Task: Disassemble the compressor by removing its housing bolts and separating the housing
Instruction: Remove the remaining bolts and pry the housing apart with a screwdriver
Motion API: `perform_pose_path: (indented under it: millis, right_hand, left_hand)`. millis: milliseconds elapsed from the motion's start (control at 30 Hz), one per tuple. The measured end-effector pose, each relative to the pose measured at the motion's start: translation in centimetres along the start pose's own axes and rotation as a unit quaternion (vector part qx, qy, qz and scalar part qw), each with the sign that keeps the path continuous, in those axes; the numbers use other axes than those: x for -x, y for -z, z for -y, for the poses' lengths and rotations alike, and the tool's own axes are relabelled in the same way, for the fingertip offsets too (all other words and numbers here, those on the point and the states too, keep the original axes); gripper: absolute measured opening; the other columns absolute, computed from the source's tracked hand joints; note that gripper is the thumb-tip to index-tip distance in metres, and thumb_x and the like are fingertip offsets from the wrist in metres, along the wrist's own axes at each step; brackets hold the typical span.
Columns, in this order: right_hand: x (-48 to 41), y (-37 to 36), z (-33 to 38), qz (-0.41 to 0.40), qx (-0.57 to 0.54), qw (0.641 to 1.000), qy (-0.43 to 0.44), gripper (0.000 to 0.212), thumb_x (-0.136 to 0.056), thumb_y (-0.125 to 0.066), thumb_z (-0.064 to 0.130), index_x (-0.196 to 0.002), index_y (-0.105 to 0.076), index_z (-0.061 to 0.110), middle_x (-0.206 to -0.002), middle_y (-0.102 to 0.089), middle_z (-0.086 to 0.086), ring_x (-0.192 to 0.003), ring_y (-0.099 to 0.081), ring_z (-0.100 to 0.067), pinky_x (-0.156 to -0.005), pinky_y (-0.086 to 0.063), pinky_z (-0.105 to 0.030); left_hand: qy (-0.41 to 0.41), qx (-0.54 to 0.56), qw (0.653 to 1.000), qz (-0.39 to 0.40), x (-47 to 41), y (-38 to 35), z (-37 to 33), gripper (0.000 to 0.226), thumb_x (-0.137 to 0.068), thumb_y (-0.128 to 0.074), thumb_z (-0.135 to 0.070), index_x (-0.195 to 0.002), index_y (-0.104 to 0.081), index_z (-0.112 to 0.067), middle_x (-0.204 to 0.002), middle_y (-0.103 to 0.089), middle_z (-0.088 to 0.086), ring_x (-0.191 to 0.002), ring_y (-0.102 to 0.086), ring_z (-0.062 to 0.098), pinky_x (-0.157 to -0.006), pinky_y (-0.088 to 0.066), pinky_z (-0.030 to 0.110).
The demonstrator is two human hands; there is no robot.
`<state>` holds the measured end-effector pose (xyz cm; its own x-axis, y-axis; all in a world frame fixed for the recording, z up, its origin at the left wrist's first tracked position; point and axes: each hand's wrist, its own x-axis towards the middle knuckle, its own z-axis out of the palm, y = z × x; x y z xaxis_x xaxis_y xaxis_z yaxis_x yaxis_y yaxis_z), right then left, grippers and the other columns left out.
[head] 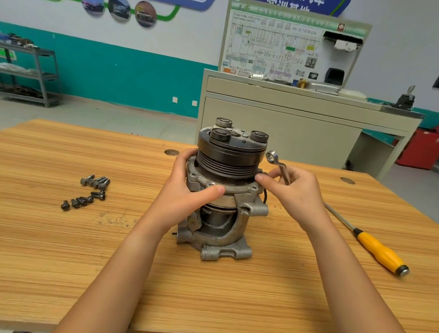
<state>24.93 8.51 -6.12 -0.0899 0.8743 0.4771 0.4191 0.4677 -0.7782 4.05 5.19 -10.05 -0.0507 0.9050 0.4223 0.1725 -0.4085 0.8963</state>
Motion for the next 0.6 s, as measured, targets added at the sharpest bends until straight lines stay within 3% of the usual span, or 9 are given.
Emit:
perform_pose_path:
  millis: [67, 133, 233, 300, 433, 600]
  right_hand:
    - [-0.14, 0.34, 0.11, 0.008, 0.008, 1.000, -0.001, 0.016, -0.075, -0.073, 0.029, -0.066, -0.061, 0.022, -0.039, -0.037, 0.014, -0.040, -0.034, 0.000, -0.049, -0.029, -0.022]
    - [-0.26, 0.62, 0.38, 0.035, 0.014, 0.999, 0.020, 0.015, -0.080, -0.070, 0.020, -0.069, -0.063, 0.027, -0.039, -0.043, 0.017, -0.041, -0.040, 0.001, -0.048, -0.032, -0.018]
    - [-0.26, 0.49, 0.43, 0.059, 0.004, 0.998, 0.030, 0.018, -0.085, -0.063, 0.013, -0.091, -0.067, 0.029, -0.057, -0.059, 0.020, -0.055, -0.055, 0.006, -0.059, -0.045, -0.008]
    - [-0.18, 0.22, 0.09, 0.035, 0.008, 0.999, 0.024, 0.026, -0.081, -0.067, 0.022, -0.105, -0.061, 0.028, -0.062, -0.053, 0.021, -0.053, -0.051, 0.011, -0.054, -0.041, -0.004]
    - [-0.21, 0.26, -0.33, -0.018, 0.049, 0.998, 0.021, 0.019, -0.071, -0.073, 0.038, -0.074, -0.060, 0.024, -0.044, -0.046, 0.017, -0.045, -0.042, 0.003, -0.045, -0.030, -0.012]
    - [0.06, 0.49, 0.13, 0.025, 0.031, 0.998, 0.052, 0.029, -0.083, -0.067, 0.021, -0.055, -0.062, 0.030, -0.042, -0.045, 0.017, -0.043, -0.036, 0.001, -0.043, -0.026, -0.013]
  left_hand:
    - [0.002, -0.001, 1.000, 0.000, -0.01, 0.02, 0.01, 0.065, -0.073, -0.076, -0.028, -0.109, -0.031, -0.059, -0.111, -0.044, -0.034, -0.093, -0.046, -0.028, -0.068, -0.041, -0.002]
    - [0.001, -0.002, 1.000, -0.002, 0.00, 0.00, 0.07, 0.067, -0.073, -0.076, -0.028, -0.111, -0.030, -0.059, -0.111, -0.043, -0.036, -0.093, -0.045, -0.029, -0.069, -0.040, -0.003]
    - [-0.002, -0.006, 1.000, -0.005, 0.01, -0.05, 0.02, 0.070, -0.074, -0.076, -0.028, -0.116, -0.028, -0.057, -0.108, -0.040, -0.041, -0.090, -0.043, -0.032, -0.067, -0.037, -0.006]
    - [0.002, -0.003, 1.000, -0.006, 0.00, -0.06, 0.02, 0.071, -0.073, -0.077, -0.030, -0.116, -0.028, -0.058, -0.105, -0.042, -0.045, -0.095, -0.045, -0.028, -0.071, -0.039, -0.002]
    - [0.017, -0.007, 1.000, -0.014, -0.04, -0.14, -0.06, 0.095, -0.068, -0.079, -0.043, -0.136, -0.014, -0.054, -0.117, -0.029, -0.043, -0.114, -0.040, -0.006, -0.089, -0.033, 0.015]
    - [0.027, -0.014, 0.999, -0.017, 0.08, -0.21, -0.30, 0.114, -0.051, -0.077, -0.060, -0.139, -0.003, -0.056, -0.136, -0.025, -0.021, -0.124, -0.028, -0.001, -0.098, -0.027, 0.024]
